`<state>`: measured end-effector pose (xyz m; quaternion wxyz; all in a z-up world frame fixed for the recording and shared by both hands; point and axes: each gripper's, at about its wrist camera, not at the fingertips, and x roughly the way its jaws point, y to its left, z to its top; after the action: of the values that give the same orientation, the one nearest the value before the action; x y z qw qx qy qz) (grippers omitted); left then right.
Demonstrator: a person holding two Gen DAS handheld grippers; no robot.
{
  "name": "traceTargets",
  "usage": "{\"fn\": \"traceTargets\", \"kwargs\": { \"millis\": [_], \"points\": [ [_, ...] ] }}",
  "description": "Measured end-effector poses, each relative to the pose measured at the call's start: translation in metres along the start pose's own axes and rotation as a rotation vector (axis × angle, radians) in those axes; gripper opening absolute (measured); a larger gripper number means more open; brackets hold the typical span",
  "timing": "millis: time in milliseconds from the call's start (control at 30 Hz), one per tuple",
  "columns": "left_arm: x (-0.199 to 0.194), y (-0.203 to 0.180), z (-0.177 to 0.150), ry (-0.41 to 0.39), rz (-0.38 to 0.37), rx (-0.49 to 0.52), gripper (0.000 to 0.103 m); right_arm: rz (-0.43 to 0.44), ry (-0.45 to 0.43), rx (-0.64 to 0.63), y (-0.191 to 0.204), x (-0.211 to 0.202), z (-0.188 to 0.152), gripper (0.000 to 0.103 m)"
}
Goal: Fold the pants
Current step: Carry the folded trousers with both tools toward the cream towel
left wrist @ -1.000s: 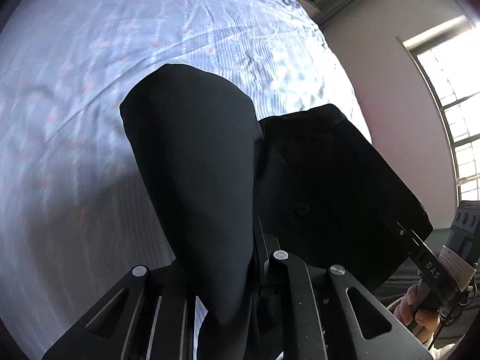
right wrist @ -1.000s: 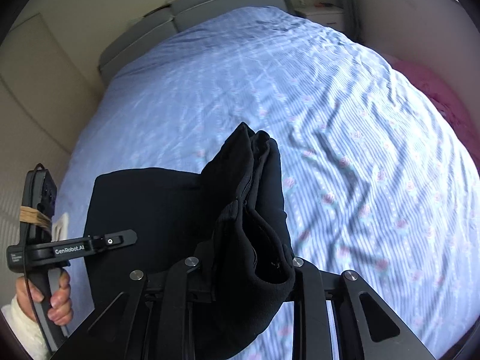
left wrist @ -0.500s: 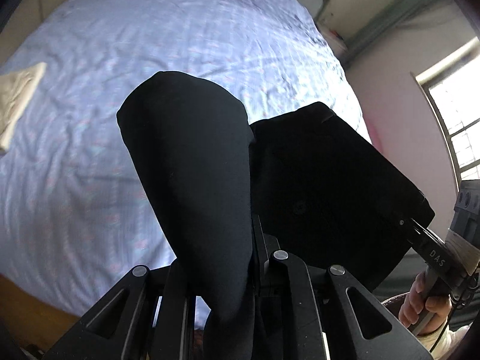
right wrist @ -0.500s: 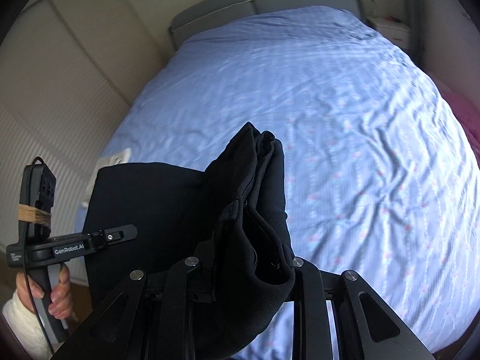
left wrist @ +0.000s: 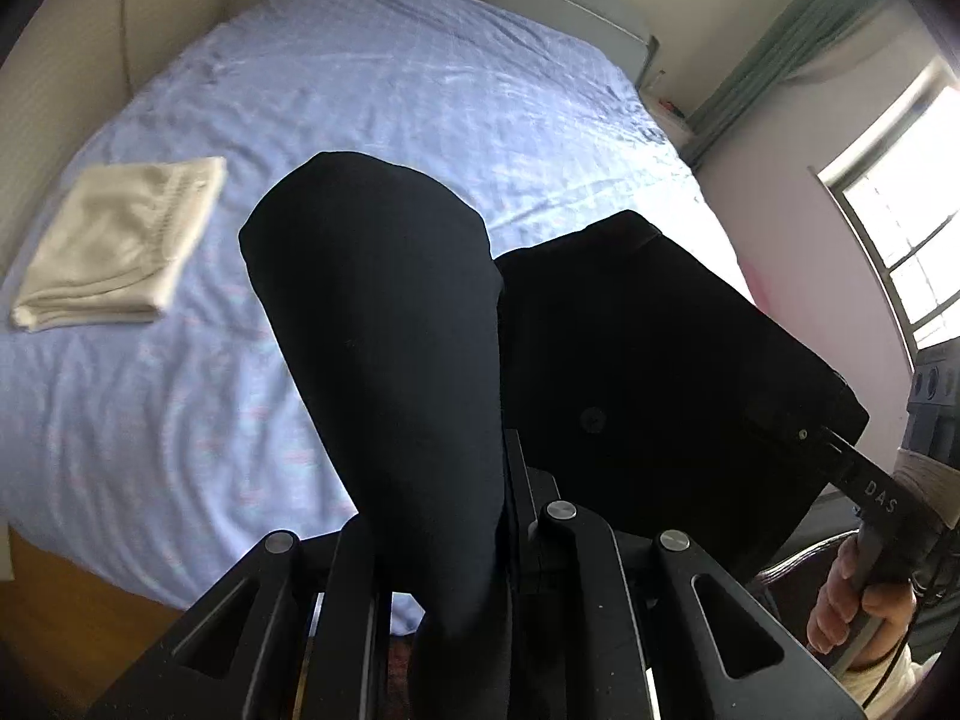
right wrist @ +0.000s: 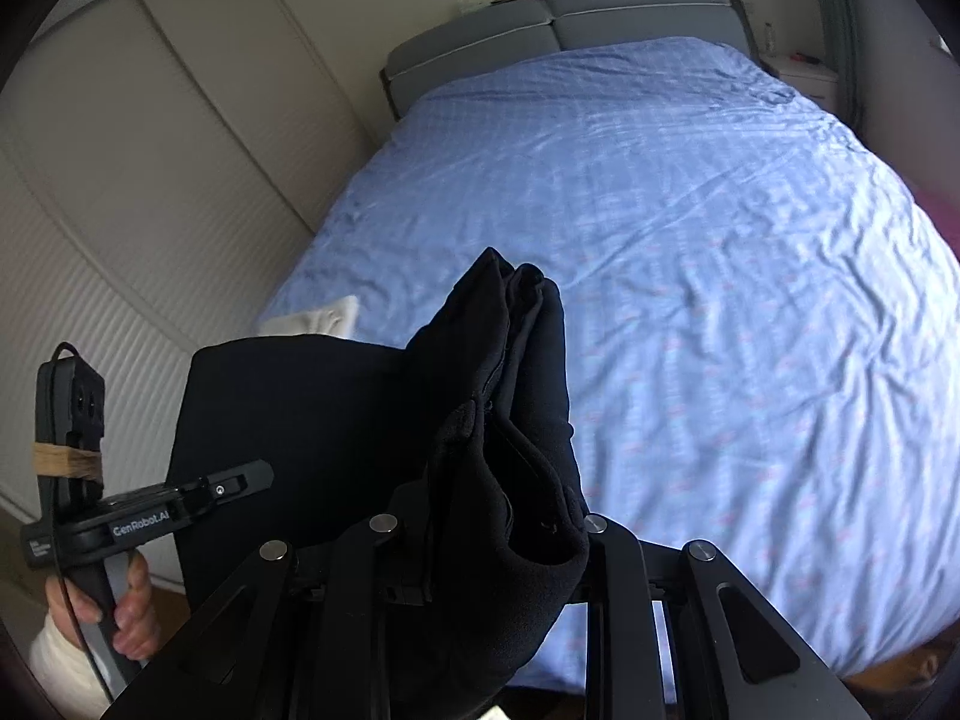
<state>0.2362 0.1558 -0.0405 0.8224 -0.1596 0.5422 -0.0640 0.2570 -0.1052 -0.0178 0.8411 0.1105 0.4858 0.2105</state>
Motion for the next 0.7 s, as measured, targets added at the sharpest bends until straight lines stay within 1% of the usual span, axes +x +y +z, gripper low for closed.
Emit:
{"fn": "traceTargets", "kwargs": {
  "millis": [100,167,267,333,433,600,700],
  "points": [
    [-0.019,0.034,-0.006,-0.006,0.009,-0.04,0.015,0.021,0.02,-0.058,0.038,0.007,-0.005,0.025],
    [-0.028,0.051,-0.011,-0.019,0.013,-0.06,0.015,0.046,0.028,-0.089,0.056,0.011,-0.006,0.025],
    [-0.045,0.083,-0.017,-0.047,0.016,-0.142,0.015,0.087,0.032,-0.146,0.08,0.019,-0.005,0.025],
    [-0.054,0.094,-0.02,-0.063,0.017,-0.188,0.015,0.122,0.033,-0.155,0.093,0.024,-0.002,0.025],
    [-0.071,0.119,-0.022,-0.096,0.041,-0.203,0.015,0.147,0.036,-0.174,0.11,0.037,0.001,0.025],
    [-0.092,0.169,-0.015,-0.141,0.035,-0.248,0.015,0.162,0.046,-0.224,0.157,0.055,0.003,0.025],
    [-0.096,0.203,-0.006,-0.145,0.029,-0.251,0.015,0.156,0.046,-0.223,0.19,0.078,0.007,0.025]
  ]
}}
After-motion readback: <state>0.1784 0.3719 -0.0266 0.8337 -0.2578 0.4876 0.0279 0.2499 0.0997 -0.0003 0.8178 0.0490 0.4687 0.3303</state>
